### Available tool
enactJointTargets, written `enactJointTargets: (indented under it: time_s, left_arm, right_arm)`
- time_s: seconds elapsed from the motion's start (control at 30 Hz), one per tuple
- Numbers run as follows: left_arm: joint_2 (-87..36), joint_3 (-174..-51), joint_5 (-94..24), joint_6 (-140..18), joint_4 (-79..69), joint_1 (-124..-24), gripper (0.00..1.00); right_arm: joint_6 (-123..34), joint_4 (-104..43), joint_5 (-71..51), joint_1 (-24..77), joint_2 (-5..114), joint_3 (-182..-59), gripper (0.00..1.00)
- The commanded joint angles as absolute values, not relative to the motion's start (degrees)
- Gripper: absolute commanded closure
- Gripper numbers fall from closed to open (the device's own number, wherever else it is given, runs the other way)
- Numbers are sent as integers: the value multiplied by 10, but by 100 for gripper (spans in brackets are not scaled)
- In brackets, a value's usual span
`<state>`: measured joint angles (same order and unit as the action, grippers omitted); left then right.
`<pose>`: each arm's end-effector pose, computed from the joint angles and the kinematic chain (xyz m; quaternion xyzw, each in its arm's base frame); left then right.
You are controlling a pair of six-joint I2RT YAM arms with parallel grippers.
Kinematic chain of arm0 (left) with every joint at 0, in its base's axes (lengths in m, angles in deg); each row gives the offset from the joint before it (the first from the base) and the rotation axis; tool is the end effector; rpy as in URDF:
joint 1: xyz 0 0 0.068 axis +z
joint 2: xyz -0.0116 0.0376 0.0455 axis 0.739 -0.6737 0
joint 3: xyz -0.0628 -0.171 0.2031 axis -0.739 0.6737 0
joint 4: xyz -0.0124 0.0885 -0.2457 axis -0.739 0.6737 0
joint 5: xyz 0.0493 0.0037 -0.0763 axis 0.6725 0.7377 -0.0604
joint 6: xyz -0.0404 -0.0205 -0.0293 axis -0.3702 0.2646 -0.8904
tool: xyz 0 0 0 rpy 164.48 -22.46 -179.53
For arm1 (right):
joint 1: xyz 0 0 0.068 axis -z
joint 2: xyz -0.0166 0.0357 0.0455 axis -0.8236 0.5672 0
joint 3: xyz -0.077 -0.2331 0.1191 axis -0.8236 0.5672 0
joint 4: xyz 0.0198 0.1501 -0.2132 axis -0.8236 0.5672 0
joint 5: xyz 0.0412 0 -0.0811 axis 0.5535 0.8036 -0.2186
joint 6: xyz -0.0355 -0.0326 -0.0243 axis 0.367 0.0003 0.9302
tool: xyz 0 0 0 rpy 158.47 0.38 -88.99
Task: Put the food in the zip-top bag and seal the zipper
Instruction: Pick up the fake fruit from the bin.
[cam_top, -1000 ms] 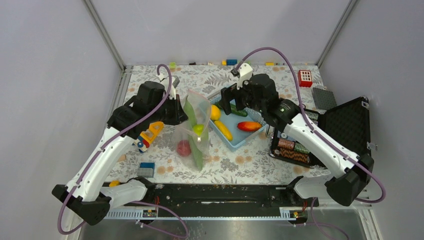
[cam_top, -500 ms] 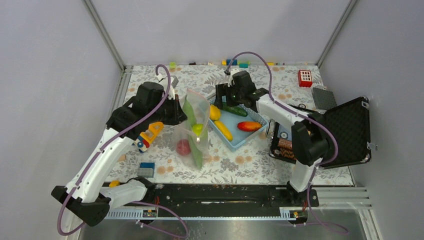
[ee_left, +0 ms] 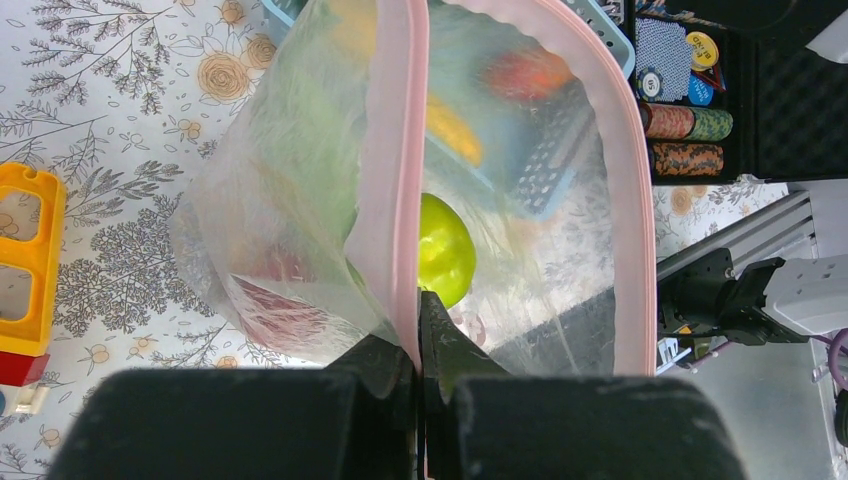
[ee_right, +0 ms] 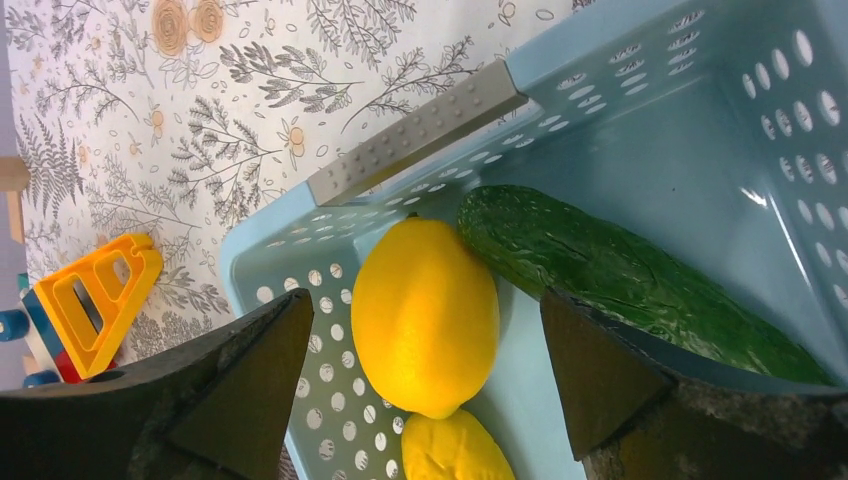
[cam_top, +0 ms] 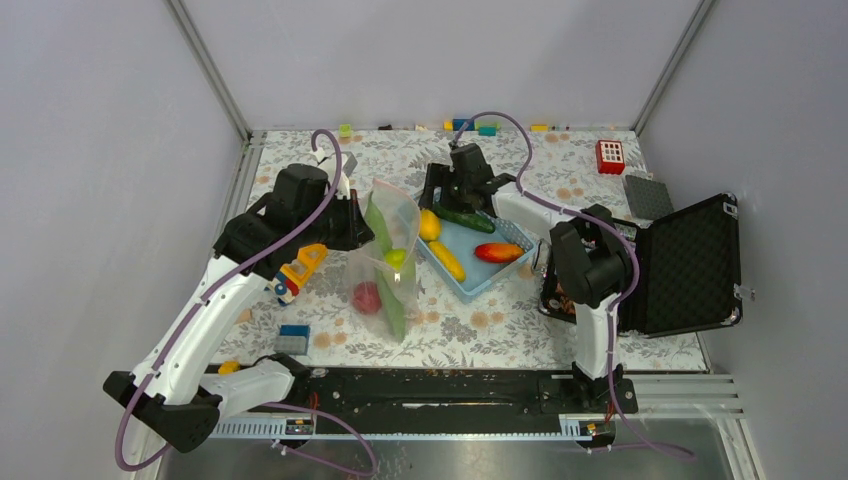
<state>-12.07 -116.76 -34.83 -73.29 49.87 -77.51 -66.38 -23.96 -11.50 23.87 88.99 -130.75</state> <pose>0.1761 -0.1070 0.3966 0.0773 0.8962 -0.2511 0.3574 0.3942 0.2467 0.2162 -0.0455 0.8925 0.2654 0.3619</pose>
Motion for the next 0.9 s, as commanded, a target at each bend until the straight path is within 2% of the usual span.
enactJointTargets:
  time_s: [0.0,0.57,0.73,0.87]
  left_arm:
    - [-116,-1170,-341,-734,464,-771,100]
    - [-118,-1166,-349,-733,464,-768,100]
    - [-124,-1168,-364,-737,464,-765,100]
    - [-123,-1167,-367,-738,464,-764,100]
  right_arm:
    - [-710,-256,-126,232,906,-1332,9]
    - [-745,-252,-159,211,958,-1339,14]
    - [-757,-256,-171,208,958,-1328,19]
    - [-755,-265,-168,208,947,-1316,31]
